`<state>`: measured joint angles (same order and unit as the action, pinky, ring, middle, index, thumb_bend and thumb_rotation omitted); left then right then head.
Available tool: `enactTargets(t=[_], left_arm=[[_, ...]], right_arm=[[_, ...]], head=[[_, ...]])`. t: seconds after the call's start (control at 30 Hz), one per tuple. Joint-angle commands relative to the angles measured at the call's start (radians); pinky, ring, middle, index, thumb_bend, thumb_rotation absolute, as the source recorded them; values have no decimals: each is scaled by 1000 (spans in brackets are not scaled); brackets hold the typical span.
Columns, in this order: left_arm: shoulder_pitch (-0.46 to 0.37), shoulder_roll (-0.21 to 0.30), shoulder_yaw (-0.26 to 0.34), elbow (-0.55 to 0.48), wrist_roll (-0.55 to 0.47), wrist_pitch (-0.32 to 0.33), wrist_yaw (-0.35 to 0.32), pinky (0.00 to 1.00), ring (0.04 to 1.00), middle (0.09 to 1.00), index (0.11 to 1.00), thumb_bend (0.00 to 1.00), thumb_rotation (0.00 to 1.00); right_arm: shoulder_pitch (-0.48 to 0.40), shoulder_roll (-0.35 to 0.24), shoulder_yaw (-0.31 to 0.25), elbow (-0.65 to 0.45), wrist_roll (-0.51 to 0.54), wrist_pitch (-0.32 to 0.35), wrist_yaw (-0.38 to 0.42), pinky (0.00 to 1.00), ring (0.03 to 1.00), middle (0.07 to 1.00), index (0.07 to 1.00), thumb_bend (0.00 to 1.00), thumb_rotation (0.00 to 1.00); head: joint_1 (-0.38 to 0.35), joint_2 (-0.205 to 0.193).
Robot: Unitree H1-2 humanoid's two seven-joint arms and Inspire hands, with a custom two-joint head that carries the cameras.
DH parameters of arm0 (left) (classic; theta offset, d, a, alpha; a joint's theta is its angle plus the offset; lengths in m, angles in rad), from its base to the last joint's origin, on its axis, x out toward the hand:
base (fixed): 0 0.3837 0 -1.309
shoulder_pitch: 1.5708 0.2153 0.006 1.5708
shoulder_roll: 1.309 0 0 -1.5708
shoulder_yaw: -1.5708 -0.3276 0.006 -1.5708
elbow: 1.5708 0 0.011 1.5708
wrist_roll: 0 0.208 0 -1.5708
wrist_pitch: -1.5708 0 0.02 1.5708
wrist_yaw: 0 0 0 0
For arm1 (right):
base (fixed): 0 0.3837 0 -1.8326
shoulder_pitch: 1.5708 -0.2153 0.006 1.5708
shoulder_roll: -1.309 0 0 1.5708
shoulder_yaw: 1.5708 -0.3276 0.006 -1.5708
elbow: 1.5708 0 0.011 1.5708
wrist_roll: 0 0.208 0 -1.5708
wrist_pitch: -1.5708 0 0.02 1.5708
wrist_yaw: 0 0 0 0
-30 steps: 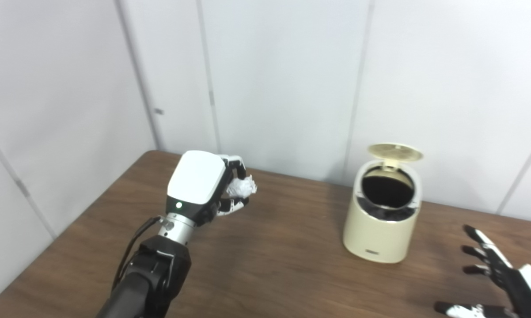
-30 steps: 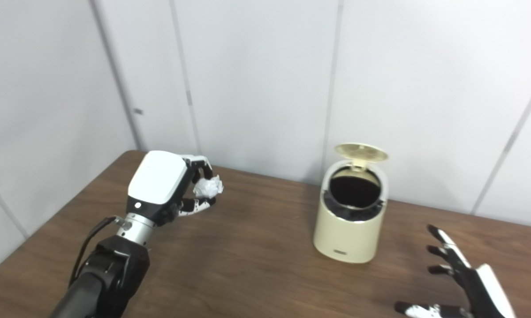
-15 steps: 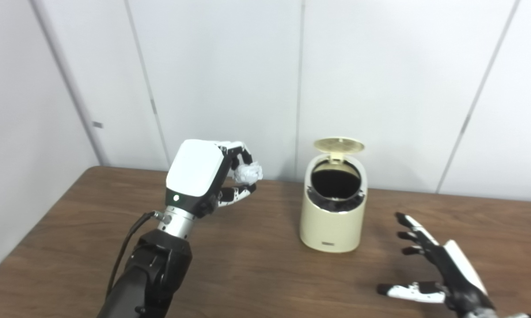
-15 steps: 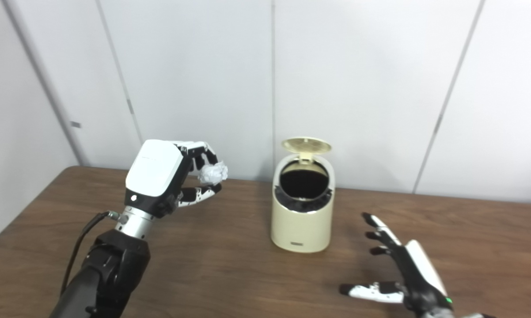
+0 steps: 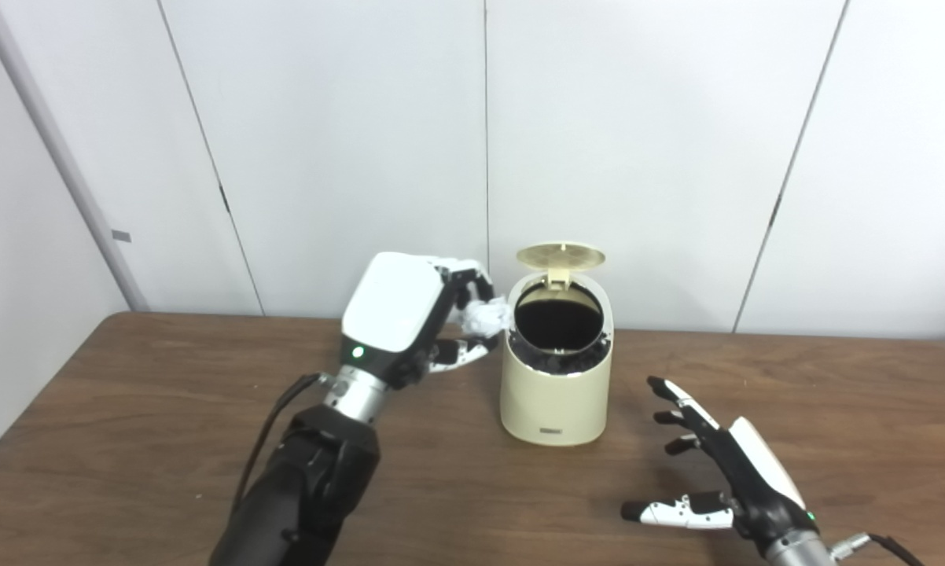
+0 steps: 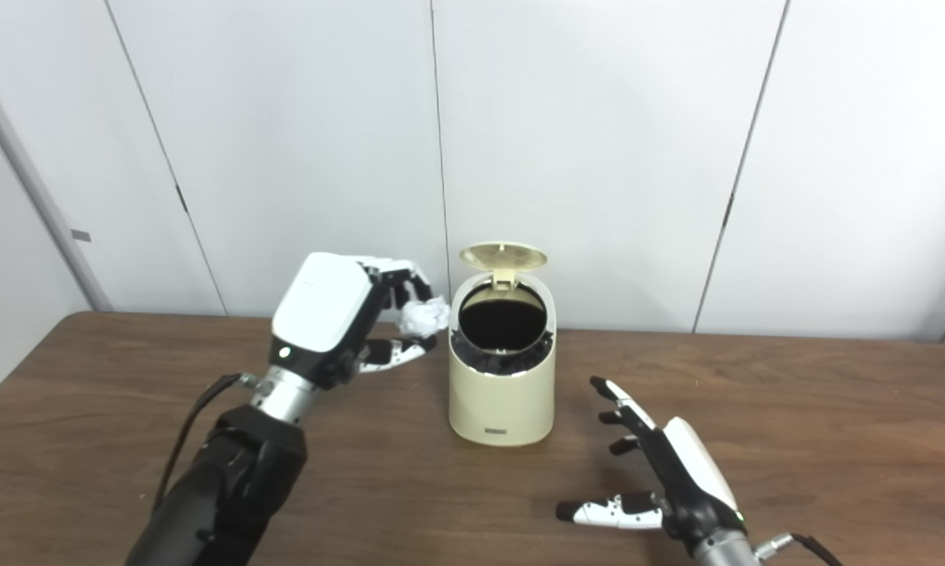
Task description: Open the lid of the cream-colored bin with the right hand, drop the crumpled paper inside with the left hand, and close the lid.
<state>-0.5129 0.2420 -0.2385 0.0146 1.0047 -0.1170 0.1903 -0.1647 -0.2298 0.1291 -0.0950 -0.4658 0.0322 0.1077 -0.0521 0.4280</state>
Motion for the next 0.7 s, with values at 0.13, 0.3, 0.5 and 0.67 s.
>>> enactTargets(t=[0.13,0.3,0.5,0.67], left_arm=[[-92,-38,-29,80,-10,-37,86,307,377,449,506,523,0],[-112,-60,-50,134,-29,-52,96,342,409,465,498,524,0],[-136,-82,-67,191,-28,-47,125,333,407,453,507,523,0],[-160,-91,-80,241,-28,-47,146,304,387,444,509,522,0]], right_arm=[[-37,7,-13,-24,-4,-18,-31,671,841,929,916,774,254],[-41,10,-21,-9,7,-37,-43,679,842,927,910,779,240],[-39,2,-8,-15,-20,-22,-49,686,834,917,906,777,256],[-37,-3,-3,-19,-26,-14,-44,673,833,917,912,779,290]], head=[[-18,1],[-29,-7],[-36,-10],[-40,-12]])
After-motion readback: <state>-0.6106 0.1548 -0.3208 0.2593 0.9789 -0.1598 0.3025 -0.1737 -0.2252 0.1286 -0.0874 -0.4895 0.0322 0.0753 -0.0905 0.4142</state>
